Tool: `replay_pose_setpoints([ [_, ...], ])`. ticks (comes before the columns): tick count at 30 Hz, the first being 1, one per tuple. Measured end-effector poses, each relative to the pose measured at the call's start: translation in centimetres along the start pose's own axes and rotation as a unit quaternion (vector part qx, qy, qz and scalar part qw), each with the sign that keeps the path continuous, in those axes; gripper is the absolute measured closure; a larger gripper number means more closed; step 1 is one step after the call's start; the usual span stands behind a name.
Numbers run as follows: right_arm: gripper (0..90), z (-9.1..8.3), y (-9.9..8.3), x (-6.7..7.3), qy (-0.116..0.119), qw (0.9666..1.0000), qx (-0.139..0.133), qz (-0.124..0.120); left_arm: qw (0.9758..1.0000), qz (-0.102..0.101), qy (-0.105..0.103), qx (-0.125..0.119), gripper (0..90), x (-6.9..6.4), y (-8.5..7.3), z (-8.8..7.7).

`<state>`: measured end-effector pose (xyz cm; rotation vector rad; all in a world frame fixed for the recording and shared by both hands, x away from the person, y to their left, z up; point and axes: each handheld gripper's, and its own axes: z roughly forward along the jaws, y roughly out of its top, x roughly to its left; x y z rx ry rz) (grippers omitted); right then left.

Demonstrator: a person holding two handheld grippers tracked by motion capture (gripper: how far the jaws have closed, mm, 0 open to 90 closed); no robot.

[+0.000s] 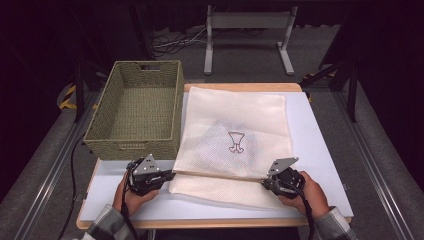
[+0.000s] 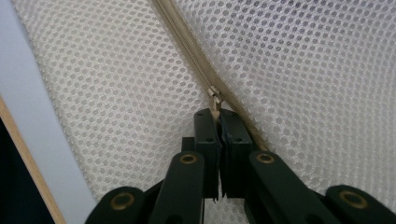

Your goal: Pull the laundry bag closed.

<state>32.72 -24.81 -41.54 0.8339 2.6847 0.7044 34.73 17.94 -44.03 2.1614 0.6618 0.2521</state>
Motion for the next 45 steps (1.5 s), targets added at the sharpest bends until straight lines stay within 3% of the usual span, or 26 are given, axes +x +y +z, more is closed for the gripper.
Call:
replay_pose_setpoints([
  [19, 87.3, -1.0, -1.3, -0.7, -0.002, 0.9998, -0.007, 0.019, 1.0, 0.003, -0.002, 0.004, 84.5, -0.1, -0.1, 0.1],
  [45, 87.4, -1.7, -2.2, -1.1, -0.003, 0.9996, -0.007, 0.027, 0.9998, 0.009, -0.009, 0.017, 84.6, 0.1, -0.4, 0.2],
])
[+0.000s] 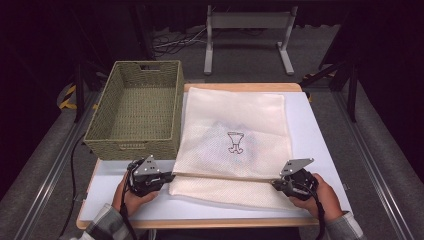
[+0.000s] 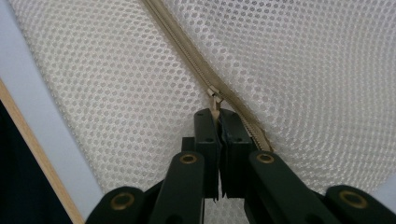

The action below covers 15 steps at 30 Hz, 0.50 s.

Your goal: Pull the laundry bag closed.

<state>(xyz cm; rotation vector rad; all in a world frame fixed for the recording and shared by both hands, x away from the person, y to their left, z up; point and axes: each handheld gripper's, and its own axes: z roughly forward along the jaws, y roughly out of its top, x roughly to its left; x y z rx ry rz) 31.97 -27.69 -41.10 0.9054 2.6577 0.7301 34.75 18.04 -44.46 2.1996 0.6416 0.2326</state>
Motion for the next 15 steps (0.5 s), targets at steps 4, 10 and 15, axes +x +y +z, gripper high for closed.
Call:
replay_pose_setpoints([
  [4, 87.4, 0.01, 0.05, 0.05, -0.001, 1.0, 0.003, 0.001, 1.0, 0.002, 0.0, -0.002, 84.7, 0.02, 0.06, -0.05],
  [10, 87.4, -0.11, -0.03, -0.05, -0.006, 1.0, 0.007, 0.001, 1.0, 0.002, 0.0, -0.001, 84.8, 0.05, 0.1, -0.1],
  [15, 87.4, -0.27, -0.07, -0.1, -0.01, 0.9999, 0.008, 0.0, 1.0, 0.0, -0.001, -0.001, 84.8, 0.08, 0.08, -0.1],
])
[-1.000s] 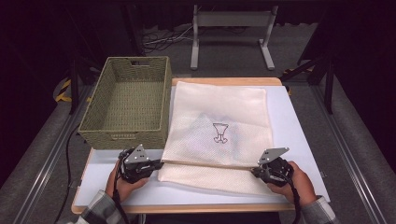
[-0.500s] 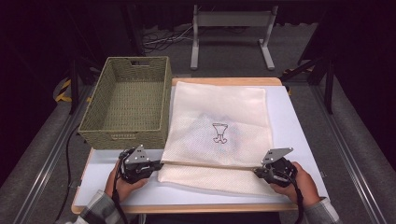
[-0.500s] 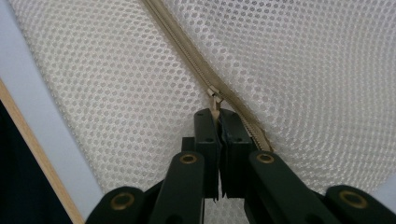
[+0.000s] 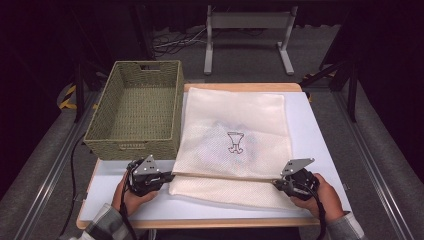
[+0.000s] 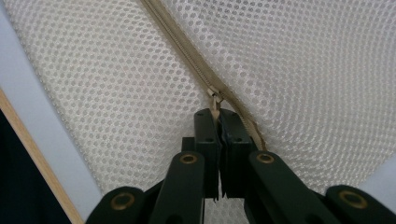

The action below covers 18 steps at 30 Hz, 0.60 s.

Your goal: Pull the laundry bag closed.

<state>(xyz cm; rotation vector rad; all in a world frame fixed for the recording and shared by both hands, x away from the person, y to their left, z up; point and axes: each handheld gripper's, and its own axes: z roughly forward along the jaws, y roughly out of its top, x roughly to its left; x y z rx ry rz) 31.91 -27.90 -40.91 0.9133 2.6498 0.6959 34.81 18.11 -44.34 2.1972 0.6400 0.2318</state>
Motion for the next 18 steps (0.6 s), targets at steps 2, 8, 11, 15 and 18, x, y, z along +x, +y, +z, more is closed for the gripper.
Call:
replay_pose_setpoints([
  [2, 87.4, -0.11, -0.2, -0.12, 0.001, 1.0, 0.0, 0.003, 1.0, 0.002, -0.003, 0.002, 84.9, 0.04, 0.01, -0.05],
  [8, 87.4, -0.33, -0.37, -0.12, -0.002, 1.0, -0.001, 0.007, 1.0, 0.003, -0.005, 0.005, 84.9, 0.07, 0.0, -0.04],
  [11, 87.4, -0.37, -0.4, -0.14, -0.001, 1.0, -0.002, 0.008, 1.0, 0.004, -0.004, 0.007, 85.2, 0.09, 0.04, -0.04],
  [15, 87.4, -0.47, -0.45, -0.23, -0.005, 0.9999, -0.002, 0.009, 1.0, 0.004, -0.003, 0.008, 85.2, 0.1, 0.05, -0.03],
  [18, 87.5, -0.64, -0.54, -0.27, -0.003, 0.9999, -0.003, 0.012, 1.0, 0.004, -0.004, 0.007, 85.2, 0.13, 0.09, -0.07],
])
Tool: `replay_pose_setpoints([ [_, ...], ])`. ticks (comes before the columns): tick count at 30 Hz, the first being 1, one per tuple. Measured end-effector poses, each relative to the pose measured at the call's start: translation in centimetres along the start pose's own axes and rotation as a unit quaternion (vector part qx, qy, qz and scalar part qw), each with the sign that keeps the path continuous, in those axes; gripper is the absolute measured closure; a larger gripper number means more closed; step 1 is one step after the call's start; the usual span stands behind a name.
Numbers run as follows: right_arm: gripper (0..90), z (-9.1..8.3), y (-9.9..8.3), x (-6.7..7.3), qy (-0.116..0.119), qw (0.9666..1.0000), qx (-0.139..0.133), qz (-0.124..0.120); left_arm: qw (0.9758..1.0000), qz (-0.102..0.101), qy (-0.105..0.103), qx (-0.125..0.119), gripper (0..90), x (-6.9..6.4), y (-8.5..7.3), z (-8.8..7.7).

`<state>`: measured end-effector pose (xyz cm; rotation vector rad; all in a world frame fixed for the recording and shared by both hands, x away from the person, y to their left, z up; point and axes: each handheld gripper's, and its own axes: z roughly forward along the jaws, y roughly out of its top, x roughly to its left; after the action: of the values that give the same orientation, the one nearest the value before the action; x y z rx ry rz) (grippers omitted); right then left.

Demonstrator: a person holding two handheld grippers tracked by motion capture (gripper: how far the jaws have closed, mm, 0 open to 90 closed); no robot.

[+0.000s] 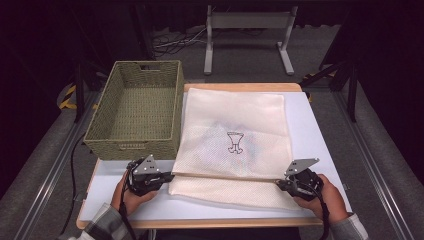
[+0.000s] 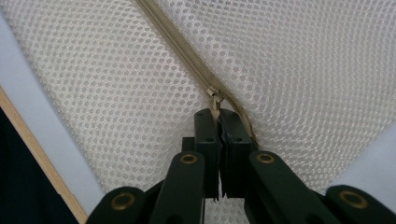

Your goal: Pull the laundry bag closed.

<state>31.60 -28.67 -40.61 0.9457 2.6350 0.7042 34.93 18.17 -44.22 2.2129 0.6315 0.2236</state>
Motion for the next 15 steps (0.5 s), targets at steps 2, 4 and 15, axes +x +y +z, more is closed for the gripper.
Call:
replay_pose_setpoints([
  [2, 87.4, -0.07, -0.01, 0.02, -0.001, 1.0, 0.001, 0.0, 1.0, 0.001, 0.0, 0.001, 85.2, 0.0, 0.0, 0.0],
  [4, 87.5, -0.22, -0.04, 0.07, 0.001, 1.0, 0.001, 0.001, 1.0, 0.001, 0.0, 0.0, 85.2, 0.0, 0.01, -0.02],
  [15, 87.5, -0.58, -0.25, 0.02, 0.0, 1.0, 0.001, 0.005, 1.0, -0.007, 0.002, -0.001, 85.4, 0.35, -0.16, -0.25],
])
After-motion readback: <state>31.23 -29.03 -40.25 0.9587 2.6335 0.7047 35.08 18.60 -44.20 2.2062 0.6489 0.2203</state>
